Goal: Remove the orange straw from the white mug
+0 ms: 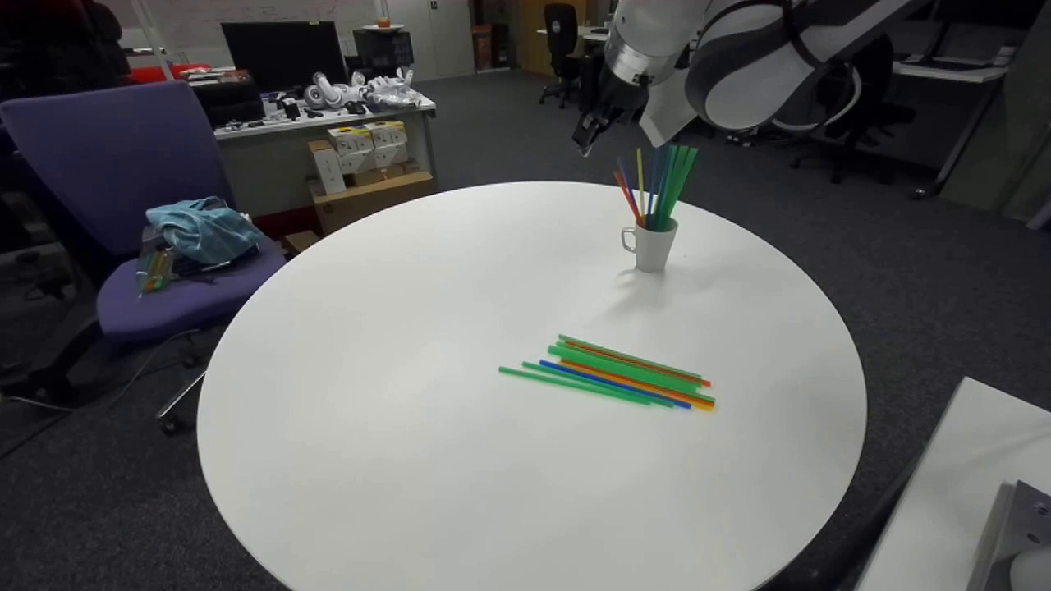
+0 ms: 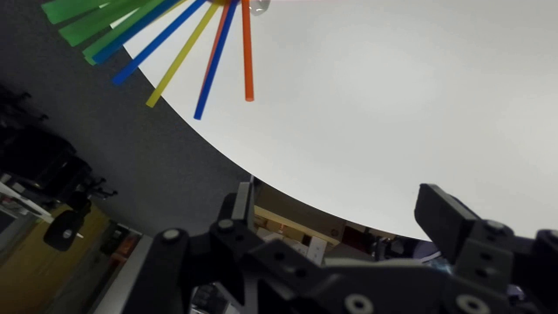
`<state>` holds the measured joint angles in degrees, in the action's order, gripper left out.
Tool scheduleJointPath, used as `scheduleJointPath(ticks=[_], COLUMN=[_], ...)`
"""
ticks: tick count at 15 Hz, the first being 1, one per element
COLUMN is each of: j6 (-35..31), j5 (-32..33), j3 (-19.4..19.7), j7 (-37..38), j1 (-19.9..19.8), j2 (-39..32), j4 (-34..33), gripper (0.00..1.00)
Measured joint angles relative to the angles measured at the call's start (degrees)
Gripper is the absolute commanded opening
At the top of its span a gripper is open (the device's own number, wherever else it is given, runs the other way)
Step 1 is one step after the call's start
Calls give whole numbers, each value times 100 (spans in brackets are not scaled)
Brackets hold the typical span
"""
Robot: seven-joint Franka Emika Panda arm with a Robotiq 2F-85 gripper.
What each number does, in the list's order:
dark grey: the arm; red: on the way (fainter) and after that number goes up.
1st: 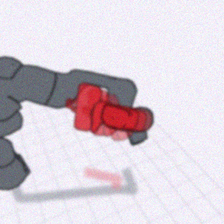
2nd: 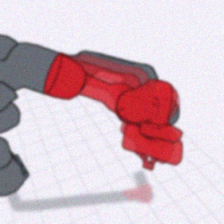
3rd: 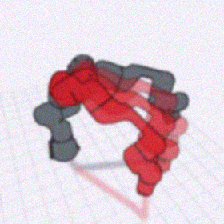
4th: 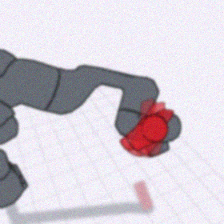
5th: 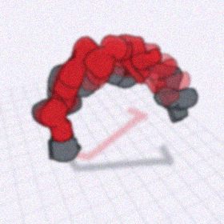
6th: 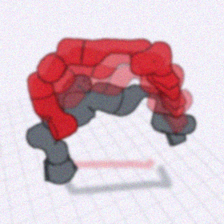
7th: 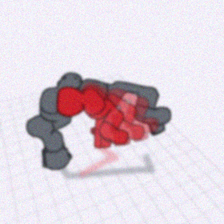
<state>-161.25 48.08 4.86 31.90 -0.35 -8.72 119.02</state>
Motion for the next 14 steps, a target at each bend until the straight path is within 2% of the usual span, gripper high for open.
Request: scheduleJointPath(ticks=[9, 14], j6=[-60, -472], j5=[35, 471], j3=[73, 309], j7=[126, 129], j1=[37, 19], j2=[-181, -658], j4=[-98, -309], gripper=[100, 100])
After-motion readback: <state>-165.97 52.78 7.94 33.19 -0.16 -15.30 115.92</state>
